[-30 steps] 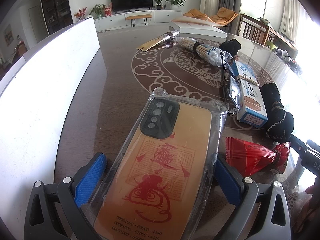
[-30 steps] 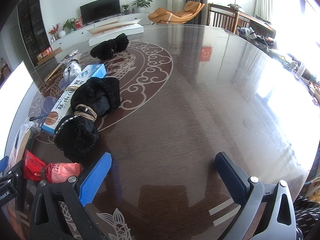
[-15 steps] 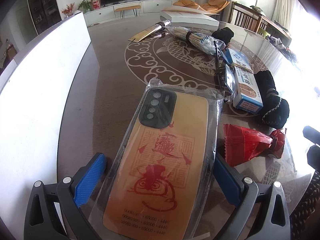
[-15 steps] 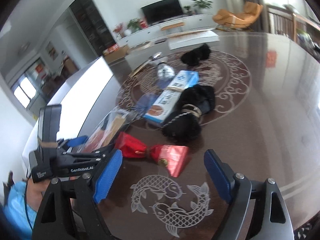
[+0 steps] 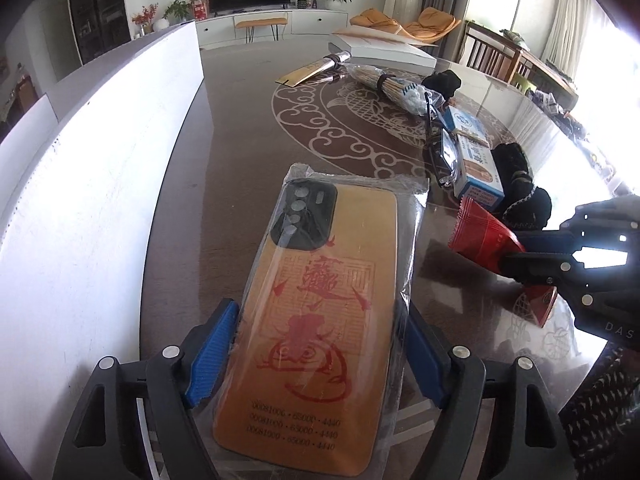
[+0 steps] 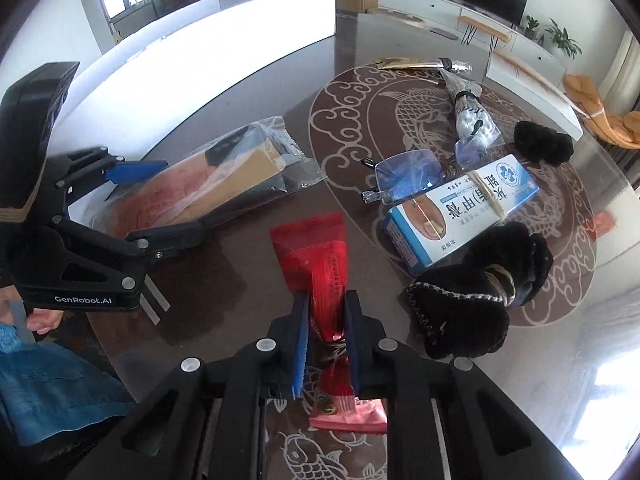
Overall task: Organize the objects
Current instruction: 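Grasp and lift the red snack packet with the right gripper while the left holds the case, then carry the phone case and red packet over the bin and open both grippers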
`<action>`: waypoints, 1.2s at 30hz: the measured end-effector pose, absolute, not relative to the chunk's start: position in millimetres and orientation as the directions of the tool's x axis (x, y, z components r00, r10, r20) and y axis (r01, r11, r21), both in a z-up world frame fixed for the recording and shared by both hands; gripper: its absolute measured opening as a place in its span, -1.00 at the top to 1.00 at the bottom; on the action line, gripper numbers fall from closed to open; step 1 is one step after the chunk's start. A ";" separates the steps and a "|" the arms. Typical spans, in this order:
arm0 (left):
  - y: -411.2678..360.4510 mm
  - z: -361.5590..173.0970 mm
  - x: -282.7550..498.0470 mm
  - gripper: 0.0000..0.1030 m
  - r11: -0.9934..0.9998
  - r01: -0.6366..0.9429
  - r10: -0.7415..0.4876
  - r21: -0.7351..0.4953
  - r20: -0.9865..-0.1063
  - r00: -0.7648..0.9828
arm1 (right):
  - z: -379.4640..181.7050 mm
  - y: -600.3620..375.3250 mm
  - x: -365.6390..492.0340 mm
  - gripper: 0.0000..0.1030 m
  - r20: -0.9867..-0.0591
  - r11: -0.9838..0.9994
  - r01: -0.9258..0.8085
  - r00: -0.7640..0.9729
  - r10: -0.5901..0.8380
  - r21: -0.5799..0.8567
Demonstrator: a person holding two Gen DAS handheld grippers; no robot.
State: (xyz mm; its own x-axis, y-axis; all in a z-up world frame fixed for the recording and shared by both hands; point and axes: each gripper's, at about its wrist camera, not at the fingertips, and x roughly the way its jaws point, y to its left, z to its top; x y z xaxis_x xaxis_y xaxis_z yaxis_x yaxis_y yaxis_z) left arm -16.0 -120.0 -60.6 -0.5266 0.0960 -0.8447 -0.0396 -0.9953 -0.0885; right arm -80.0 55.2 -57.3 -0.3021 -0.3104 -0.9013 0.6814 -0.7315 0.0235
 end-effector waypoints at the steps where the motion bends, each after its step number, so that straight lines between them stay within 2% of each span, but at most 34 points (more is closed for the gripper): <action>1: -121.5 -58.1 -14.6 -0.49 -0.993 -0.033 0.116 -0.116 -0.840 -0.531 | -53.9 60.9 -79.7 0.68 -0.897 -0.750 0.660 -0.300 -0.325 0.051; 9: -124.4 -10.8 7.6 -0.48 -0.971 -0.056 0.215 -0.232 -0.745 -0.631 | -17.4 98.2 -64.4 0.68 -0.824 -0.827 0.497 -0.330 -0.461 0.264; 16: -165.0 68.1 34.0 -0.48 -0.949 -0.026 0.229 -0.316 -0.625 -0.747 | 34.6 66.6 -60.4 0.68 -0.744 -0.780 0.528 -0.360 -0.563 0.335; 20: -212.9 108.7 49.2 -0.48 -0.963 0.063 0.105 -0.263 -0.575 -0.811 | 80.7 24.5 -50.2 0.68 -0.672 -0.702 0.621 -0.356 -0.650 0.350; 24: -263.8 119.2 55.3 -0.48 -0.965 0.205 -0.077 -0.165 -0.570 -0.818 | 118.4 -26.6 -40.8 0.68 -0.604 -0.577 0.702 -0.260 -0.753 0.417; 28: -309.8 99.2 52.3 -0.48 -0.936 0.339 -0.203 -0.100 -0.633 -0.747 | 123.8 -89.6 -38.0 0.68 -0.561 -0.446 0.721 -0.096 -0.822 0.530; 32: -337.5 63.4 40.0 -0.51 -0.893 0.451 -0.313 0.015 -0.740 -0.596 | 92.7 -154.8 -43.3 0.64 -0.636 -0.480 0.714 -0.063 -0.769 0.509; 33: -343.1 55.9 37.2 -0.51 -0.880 0.474 -0.332 0.032 -0.755 -0.566 | 83.5 -164.7 -46.0 0.42 -0.661 -0.516 0.707 -0.091 -0.745 0.484; 34: -346.6 48.5 39.0 -0.51 -0.871 0.491 -0.339 0.036 -0.767 -0.545 | 75.0 -170.3 -49.3 -0.06 -0.681 -0.550 0.698 -0.123 -0.722 0.458; 36: -348.8 42.3 35.9 -0.52 -0.866 0.500 -0.324 0.016 -0.780 -0.535 | 62.1 -165.7 -54.4 -0.60 -0.699 -0.623 0.671 -0.215 -0.682 0.402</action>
